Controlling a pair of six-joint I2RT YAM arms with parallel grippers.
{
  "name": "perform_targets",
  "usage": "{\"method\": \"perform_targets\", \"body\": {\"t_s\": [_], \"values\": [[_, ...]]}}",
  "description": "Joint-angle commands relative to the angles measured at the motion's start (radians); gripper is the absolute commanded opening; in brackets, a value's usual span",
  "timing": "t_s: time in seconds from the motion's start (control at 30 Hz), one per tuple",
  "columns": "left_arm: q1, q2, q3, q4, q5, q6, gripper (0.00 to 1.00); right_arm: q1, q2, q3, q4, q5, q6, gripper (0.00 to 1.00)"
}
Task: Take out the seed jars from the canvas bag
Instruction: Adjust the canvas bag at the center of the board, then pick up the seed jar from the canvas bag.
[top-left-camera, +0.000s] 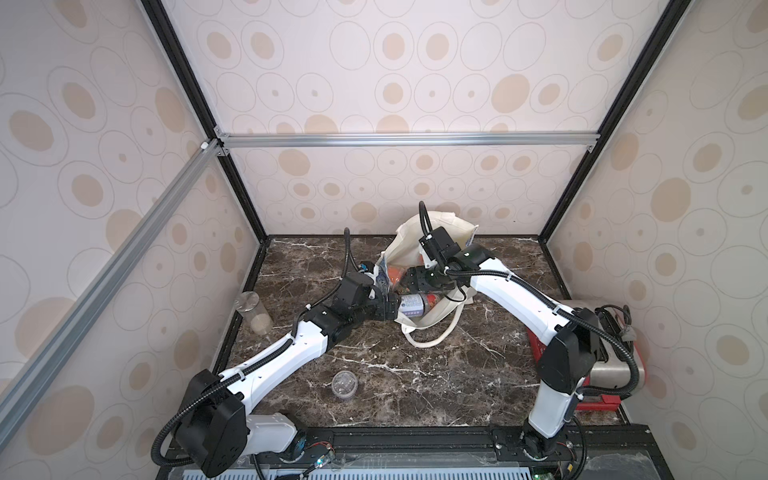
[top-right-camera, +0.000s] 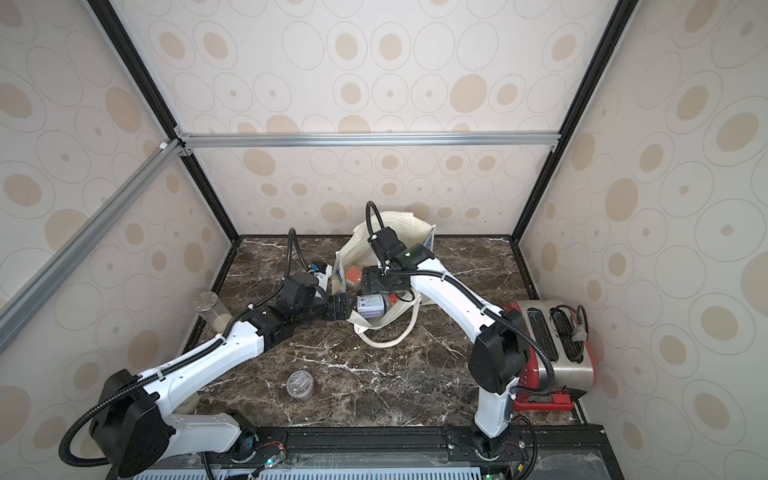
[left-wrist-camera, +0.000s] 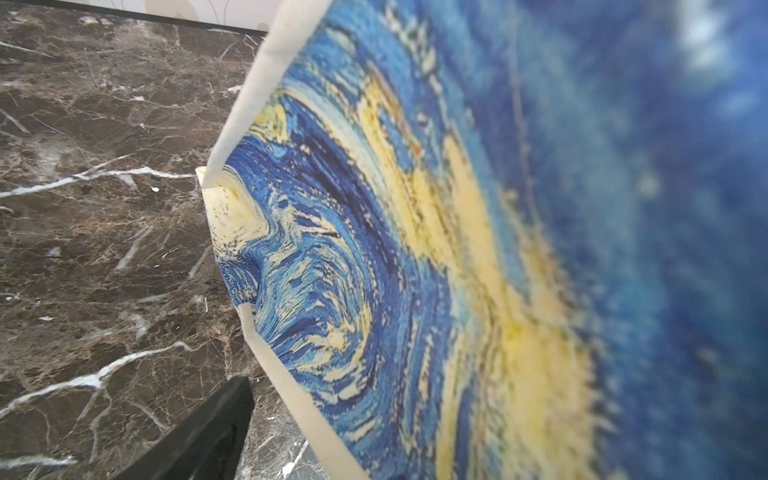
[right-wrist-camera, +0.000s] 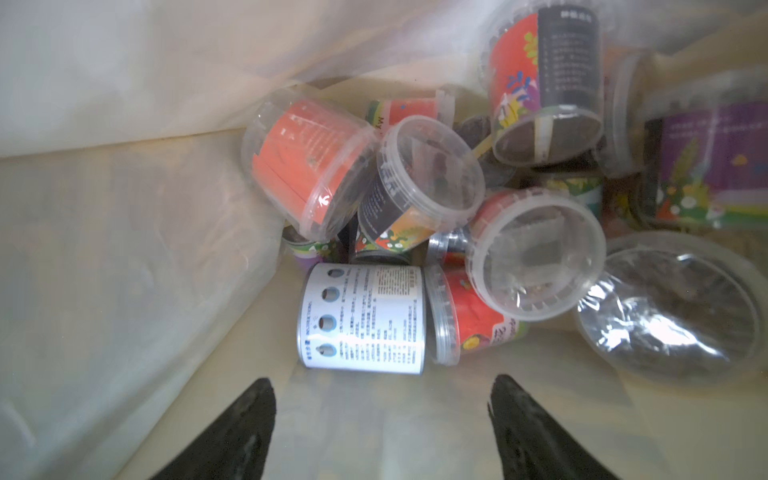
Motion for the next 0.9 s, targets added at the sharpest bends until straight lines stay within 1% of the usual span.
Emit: {"method": "perform_targets", "body": {"t_s": [0.0,0.1,0.17,0.2,0.3,0.4,0.47,0.6,0.7,0.8,0.83,0.87], "values": [[-0.005,-0.036,-0.018,-0.015,-0.034,0.04,0.98,0.011,0.047,0.03,0.023,0.005,-0.19,0.84],[-0.005,-0.059,-0.04,-0.018,-0.04,0.051,0.98,0.013,0.07,0.021,0.046,0.032,-0.371,0.82],[-0.005,-0.079,-0.056,-0.017,-0.067,0.034,0.98,0.012,0.075,0.011,0.064,0.049,-0.468,0.83],[-0.004,-0.087,-0.068,-0.013,-0.077,0.024,0.98,0.013,0.078,0.0,0.083,0.048,-0.516,0.86],[-0.003,-0.1,-0.095,0.009,-0.056,0.02,0.98,0.013,0.094,0.006,0.092,0.04,-0.63,0.91],[-0.003,-0.086,-0.09,-0.002,-0.046,0.02,0.98,0.012,0.114,0.016,0.102,0.038,-0.72,0.96],[-0.004,-0.074,-0.073,-0.017,-0.044,0.02,0.98,0.013,0.133,0.024,0.11,0.021,-0.75,1.0],[-0.004,-0.08,-0.057,-0.026,-0.047,0.012,0.98,0.017,0.182,0.053,0.078,0.006,-0.804,1.0],[-0.003,-0.095,-0.069,-0.024,-0.068,-0.009,0.97,0.024,0.191,0.018,0.114,0.048,-0.844,1.0],[-0.003,-0.104,-0.08,-0.028,-0.09,-0.027,0.95,0.029,0.201,-0.012,0.166,0.061,-0.884,1.0],[-0.002,-0.106,-0.083,-0.028,-0.09,-0.028,0.95,0.035,0.208,-0.013,0.173,0.085,-0.902,1.0],[-0.003,-0.106,-0.08,-0.028,-0.09,-0.03,0.95,0.044,0.22,-0.008,0.177,0.136,-0.916,1.0]]}}
